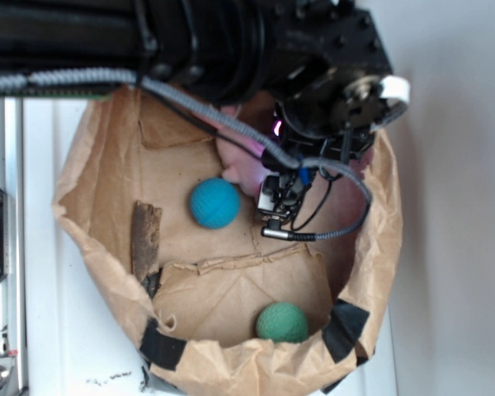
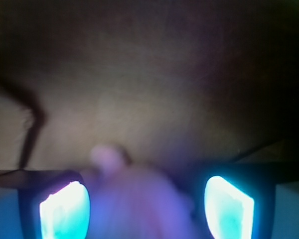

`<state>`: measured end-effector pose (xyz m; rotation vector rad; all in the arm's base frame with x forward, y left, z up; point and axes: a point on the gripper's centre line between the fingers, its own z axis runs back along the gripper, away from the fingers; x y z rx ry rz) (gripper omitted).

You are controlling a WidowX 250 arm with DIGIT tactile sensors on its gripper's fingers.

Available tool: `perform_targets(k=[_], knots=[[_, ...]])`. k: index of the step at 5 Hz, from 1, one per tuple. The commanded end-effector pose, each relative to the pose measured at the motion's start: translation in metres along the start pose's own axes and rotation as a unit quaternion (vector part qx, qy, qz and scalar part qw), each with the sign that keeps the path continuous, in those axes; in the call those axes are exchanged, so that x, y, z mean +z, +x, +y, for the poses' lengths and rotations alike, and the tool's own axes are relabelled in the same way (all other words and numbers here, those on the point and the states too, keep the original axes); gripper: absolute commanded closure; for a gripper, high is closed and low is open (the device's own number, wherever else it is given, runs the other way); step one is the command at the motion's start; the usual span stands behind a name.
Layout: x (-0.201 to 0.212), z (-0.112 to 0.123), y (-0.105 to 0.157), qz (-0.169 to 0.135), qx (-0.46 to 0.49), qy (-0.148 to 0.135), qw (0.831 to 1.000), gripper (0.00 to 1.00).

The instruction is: Grab the pink bunny.

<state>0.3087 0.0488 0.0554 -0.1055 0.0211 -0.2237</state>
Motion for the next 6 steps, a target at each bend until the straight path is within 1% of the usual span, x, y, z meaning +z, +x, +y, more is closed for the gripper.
perform_targets(k=[1, 2, 3, 5, 6], knots=[[0.006, 0.014, 0.048, -0.074, -0.013, 0.044, 0.996, 0.00], [-0.009, 0.018, 0.047, -0.081, -0.020, 0.058, 0.995, 0.00], [-0.007, 0.019, 0.049, -0.081, -0.033, 0.053, 0.995, 0.00], [-0.007, 0.019, 0.049, -0.081, -0.033, 0.053, 0.995, 0.00], [0.012, 0.010, 0.036, -0.104, -0.031, 0.061, 0.992, 0.00]])
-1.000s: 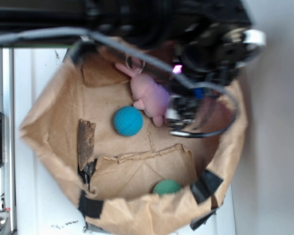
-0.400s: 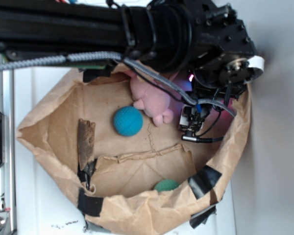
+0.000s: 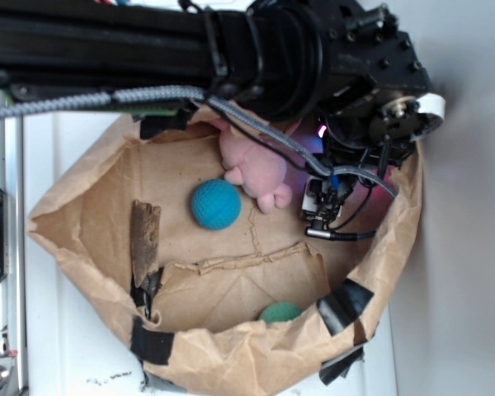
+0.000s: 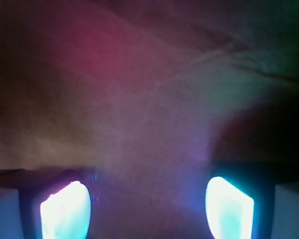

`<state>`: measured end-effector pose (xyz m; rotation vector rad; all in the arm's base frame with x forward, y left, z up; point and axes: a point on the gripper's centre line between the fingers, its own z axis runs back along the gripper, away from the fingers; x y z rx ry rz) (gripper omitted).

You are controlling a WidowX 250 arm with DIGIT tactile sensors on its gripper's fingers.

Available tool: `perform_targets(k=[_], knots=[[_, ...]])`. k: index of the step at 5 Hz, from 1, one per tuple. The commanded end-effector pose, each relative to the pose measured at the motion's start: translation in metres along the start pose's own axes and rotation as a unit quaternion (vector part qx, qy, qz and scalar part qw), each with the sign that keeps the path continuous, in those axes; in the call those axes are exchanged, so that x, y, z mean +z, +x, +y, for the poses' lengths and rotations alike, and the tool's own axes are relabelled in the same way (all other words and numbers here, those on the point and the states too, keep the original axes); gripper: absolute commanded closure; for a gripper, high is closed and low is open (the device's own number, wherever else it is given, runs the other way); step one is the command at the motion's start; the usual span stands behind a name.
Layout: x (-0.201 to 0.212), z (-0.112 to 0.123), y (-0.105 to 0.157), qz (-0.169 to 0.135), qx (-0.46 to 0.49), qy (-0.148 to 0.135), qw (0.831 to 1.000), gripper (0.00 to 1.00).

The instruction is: Grab the pink bunny.

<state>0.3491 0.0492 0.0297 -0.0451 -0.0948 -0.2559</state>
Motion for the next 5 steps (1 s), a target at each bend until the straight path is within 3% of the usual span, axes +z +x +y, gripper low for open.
perform_targets(k=[1, 2, 3, 5], knots=[[0.066, -0.005, -0.022, -0.064, -0.017, 0.011, 0.998, 0.00], [0.085, -0.004, -0.039, -0.073, -0.020, -0.005, 0.997, 0.00], [0.082, -0.004, -0.045, -0.074, -0.023, -0.003, 0.997, 0.00], [0.042, 0.009, -0.046, -0.034, -0.006, 0.029, 0.999, 0.00]])
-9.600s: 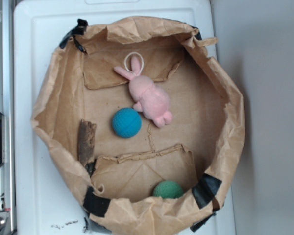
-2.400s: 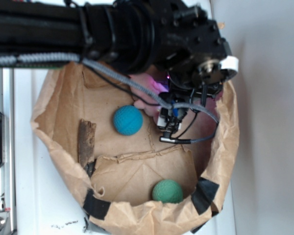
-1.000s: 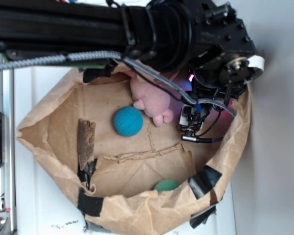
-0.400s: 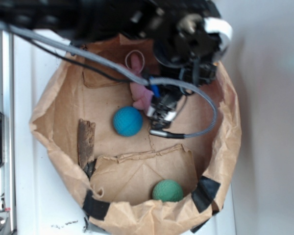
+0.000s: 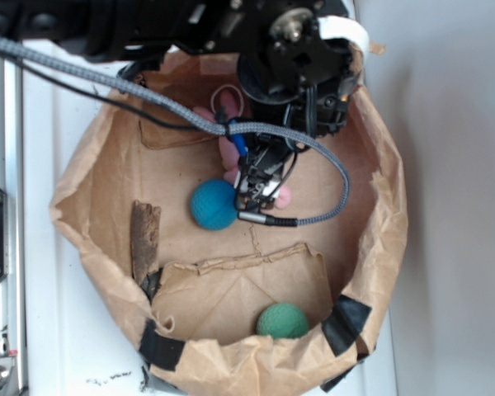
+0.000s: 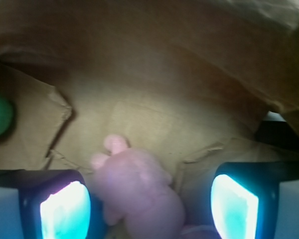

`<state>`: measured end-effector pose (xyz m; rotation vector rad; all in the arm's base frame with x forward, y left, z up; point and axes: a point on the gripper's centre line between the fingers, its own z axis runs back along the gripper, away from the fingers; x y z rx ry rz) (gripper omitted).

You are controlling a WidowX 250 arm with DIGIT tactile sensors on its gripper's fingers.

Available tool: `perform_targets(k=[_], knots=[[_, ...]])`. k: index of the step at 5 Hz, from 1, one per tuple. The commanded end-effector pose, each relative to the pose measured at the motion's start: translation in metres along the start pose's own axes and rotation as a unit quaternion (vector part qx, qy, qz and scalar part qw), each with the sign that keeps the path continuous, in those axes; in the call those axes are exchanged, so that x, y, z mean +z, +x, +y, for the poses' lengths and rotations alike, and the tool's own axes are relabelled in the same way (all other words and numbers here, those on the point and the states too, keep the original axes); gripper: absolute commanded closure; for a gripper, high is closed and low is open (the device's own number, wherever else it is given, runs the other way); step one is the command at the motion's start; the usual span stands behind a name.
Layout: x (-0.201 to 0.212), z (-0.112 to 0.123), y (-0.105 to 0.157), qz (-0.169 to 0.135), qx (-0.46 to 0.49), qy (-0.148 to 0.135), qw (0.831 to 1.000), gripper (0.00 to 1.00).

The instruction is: Grab the pink bunny.

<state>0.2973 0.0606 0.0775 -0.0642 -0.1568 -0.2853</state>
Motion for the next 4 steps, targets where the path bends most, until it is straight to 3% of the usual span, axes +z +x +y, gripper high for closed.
perform_targets(k=[1, 2, 3, 4], knots=[[-0.040, 0.014, -0.010, -0.003, -0.004, 0.066, 0.998, 0.00], [-0.063, 0.015, -0.021, -0.001, -0.014, 0.088, 0.996, 0.01], [-0.066, 0.015, -0.023, -0.007, 0.001, 0.097, 0.995, 1.00], [-0.055, 0.012, -0.019, -0.009, 0.014, 0.088, 0.996, 1.00]])
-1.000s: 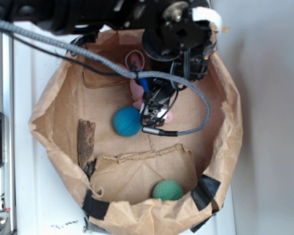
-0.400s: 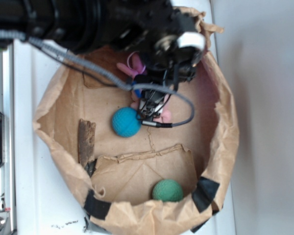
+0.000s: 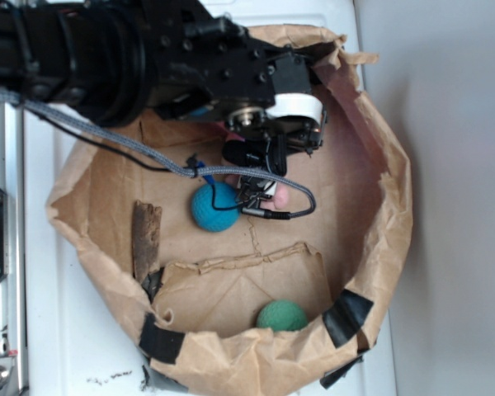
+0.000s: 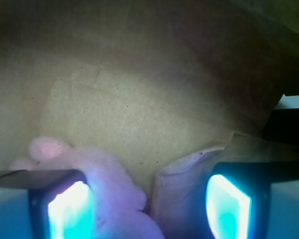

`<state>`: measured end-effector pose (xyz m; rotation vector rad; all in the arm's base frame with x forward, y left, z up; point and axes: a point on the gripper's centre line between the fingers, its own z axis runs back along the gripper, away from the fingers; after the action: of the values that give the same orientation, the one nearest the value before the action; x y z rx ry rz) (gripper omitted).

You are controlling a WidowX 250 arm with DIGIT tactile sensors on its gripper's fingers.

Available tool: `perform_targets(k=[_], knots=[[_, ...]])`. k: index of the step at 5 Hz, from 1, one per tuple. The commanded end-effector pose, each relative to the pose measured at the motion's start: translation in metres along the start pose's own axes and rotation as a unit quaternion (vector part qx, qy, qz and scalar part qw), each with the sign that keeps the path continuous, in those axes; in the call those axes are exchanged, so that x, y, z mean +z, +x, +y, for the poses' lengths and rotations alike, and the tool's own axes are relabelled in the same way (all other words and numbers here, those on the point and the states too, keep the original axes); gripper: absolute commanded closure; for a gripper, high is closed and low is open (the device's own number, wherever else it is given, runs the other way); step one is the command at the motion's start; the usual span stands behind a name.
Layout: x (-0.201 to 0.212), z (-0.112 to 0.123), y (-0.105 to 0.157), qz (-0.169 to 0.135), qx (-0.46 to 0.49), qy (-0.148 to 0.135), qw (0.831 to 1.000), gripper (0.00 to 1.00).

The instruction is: Grab the pink bunny.

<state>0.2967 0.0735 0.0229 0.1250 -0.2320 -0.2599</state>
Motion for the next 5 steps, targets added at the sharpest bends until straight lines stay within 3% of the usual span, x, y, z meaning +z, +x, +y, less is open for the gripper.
perform_targets(k=[1, 3, 4, 5], knots=[[0.039, -0.002, -0.002, 0.008, 0.014, -0.047, 0.999, 1.00], [0.113, 0.004, 0.021, -0.010, -0.006, -0.118, 0.993, 1.00], [0.128, 0.009, 0.018, -0.022, -0.010, -0.139, 0.990, 1.00], [0.128, 0.008, 0.016, -0.026, -0.016, -0.140, 0.990, 1.00]])
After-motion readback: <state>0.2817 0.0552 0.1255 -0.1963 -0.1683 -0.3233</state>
